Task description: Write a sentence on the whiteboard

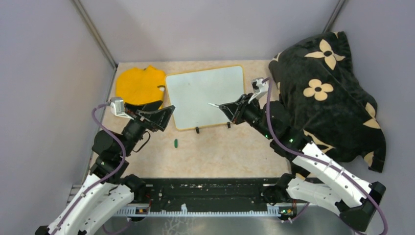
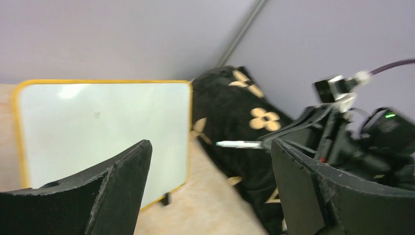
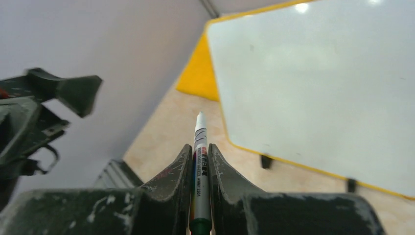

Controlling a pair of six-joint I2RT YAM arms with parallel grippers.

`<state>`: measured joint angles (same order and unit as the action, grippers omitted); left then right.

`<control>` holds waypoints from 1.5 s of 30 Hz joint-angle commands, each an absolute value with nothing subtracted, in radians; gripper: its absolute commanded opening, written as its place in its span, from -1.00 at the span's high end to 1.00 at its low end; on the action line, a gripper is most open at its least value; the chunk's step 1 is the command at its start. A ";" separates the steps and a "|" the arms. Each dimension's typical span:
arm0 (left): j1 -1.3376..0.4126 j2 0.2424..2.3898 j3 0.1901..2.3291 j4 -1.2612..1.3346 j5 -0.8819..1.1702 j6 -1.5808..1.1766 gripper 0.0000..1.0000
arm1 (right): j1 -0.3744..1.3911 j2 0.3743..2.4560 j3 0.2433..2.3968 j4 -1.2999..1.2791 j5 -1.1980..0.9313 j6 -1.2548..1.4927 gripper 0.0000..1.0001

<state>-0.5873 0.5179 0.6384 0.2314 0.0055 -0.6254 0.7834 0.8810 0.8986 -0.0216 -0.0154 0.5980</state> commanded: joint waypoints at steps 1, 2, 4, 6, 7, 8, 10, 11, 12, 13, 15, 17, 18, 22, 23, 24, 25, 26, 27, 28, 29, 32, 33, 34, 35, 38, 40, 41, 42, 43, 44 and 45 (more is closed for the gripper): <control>-0.586 0.516 0.707 -0.050 -0.074 -0.280 -0.91 | 0.877 0.876 0.996 -0.306 0.362 0.364 1.00; -0.586 0.528 0.720 -0.082 -0.099 -0.240 -0.91 | 0.898 0.885 1.000 -0.324 0.445 0.338 1.00; -0.586 0.565 0.743 -0.120 -0.124 -0.171 -0.91 | 0.918 0.907 1.000 -0.341 0.518 0.301 1.00; -0.586 0.614 0.762 -0.137 -0.133 -0.114 -0.90 | 0.923 0.931 0.995 -0.337 0.552 0.280 1.00; -0.585 0.640 0.773 -0.145 -0.134 -0.092 -0.90 | 0.925 0.943 0.994 -0.333 0.563 0.271 1.00; -0.586 0.671 0.780 -0.150 -0.141 -0.078 -0.90 | 0.929 0.955 0.996 -0.326 0.570 0.262 1.00; -0.586 0.727 0.787 -0.145 -0.198 -0.066 -0.89 | 0.937 0.981 1.003 -0.315 0.583 0.244 1.00; -0.585 0.755 0.791 -0.147 -0.235 -0.071 -0.89 | 0.940 0.991 1.008 -0.311 0.585 0.239 1.00; -0.585 0.779 0.796 -0.146 -0.255 -0.074 -0.89 | 0.940 0.997 1.009 -0.306 0.584 0.236 1.00; -0.584 0.801 0.799 -0.143 -0.259 -0.073 -0.90 | 0.940 0.998 1.007 -0.300 0.580 0.235 1.00; -0.580 0.832 0.806 -0.136 -0.254 -0.087 -0.92 | 0.940 0.997 0.998 -0.283 0.575 0.236 1.00; -0.562 0.854 0.812 -0.136 -0.217 -0.122 -0.96 | 0.940 0.996 0.991 -0.278 0.570 0.241 1.00; -0.545 0.865 0.818 -0.141 -0.192 -0.143 -0.97 | 0.940 0.998 0.990 -0.277 0.568 0.243 1.00; -0.389 0.904 0.794 -0.122 0.024 -0.306 -0.97 | 0.939 1.011 0.978 -0.264 0.553 0.262 1.00; -0.336 0.917 0.784 -0.109 0.097 -0.357 -0.97 | 0.940 1.015 0.975 -0.260 0.548 0.268 1.00; -0.292 0.926 0.772 -0.095 0.150 -0.400 -0.97 | 0.940 1.020 0.976 -0.258 0.542 0.274 1.00; -0.263 0.932 0.761 -0.074 0.190 -0.437 -0.97 | 0.940 1.023 0.977 -0.259 0.530 0.280 1.00; -0.241 0.935 0.747 -0.046 0.224 -0.464 -0.97 | 0.940 1.025 0.977 -0.259 0.521 0.287 1.00; -0.226 0.938 0.729 -0.014 0.259 -0.485 -0.97 | 0.940 1.027 0.977 -0.258 0.512 0.296 1.00; -0.215 0.940 0.711 0.044 0.289 -0.505 -0.98 | 0.940 1.029 0.978 -0.257 0.501 0.303 1.00; -0.207 0.946 0.692 0.095 0.321 -0.520 -0.98 | 0.940 1.029 0.977 -0.254 0.490 0.307 1.00; -0.197 0.965 0.661 0.207 0.371 -0.563 -0.98 | 0.940 1.024 0.976 -0.245 0.477 0.318 1.00; -0.196 0.969 0.660 0.224 0.373 -0.569 -0.98 | 0.940 1.019 0.975 -0.239 0.474 0.320 1.00; -0.196 0.972 0.666 0.229 0.373 -0.570 -0.98 | 0.940 1.012 0.970 -0.231 0.474 0.319 1.00; -0.196 0.974 0.673 0.228 0.372 -0.567 -0.98 | 0.940 1.004 0.962 -0.222 0.474 0.318 1.00; -0.196 0.953 0.692 0.200 0.319 -0.567 -0.98 | 0.941 0.980 0.941 -0.198 0.470 0.315 1.00; -0.196 0.926 0.688 0.174 0.224 -0.581 -0.98 | 0.940 0.971 0.929 -0.190 0.464 0.314 1.00; -0.196 0.909 0.677 0.178 0.179 -0.587 -0.98 | 0.940 0.966 0.926 -0.186 0.459 0.314 1.00; -0.196 0.894 0.662 0.187 0.138 -0.586 -0.98 | 0.941 0.962 0.923 -0.182 0.454 0.314 1.00; -0.196 0.879 0.649 0.181 0.089 -0.607 -0.98 | 0.940 0.959 0.920 -0.179 0.450 0.314 1.00; -0.196 0.867 0.638 0.175 0.063 -0.612 -0.98 | 0.940 0.955 0.916 -0.176 0.446 0.314 1.00; -0.198 0.865 0.647 0.163 0.067 -0.572 -0.98 | 0.940 0.952 0.911 -0.171 0.441 0.314 1.00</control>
<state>-0.2047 0.9096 0.6598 0.1429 0.1967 -0.5751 0.9295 0.9871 0.9180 -0.2424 0.4633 0.3077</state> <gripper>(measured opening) 0.987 0.129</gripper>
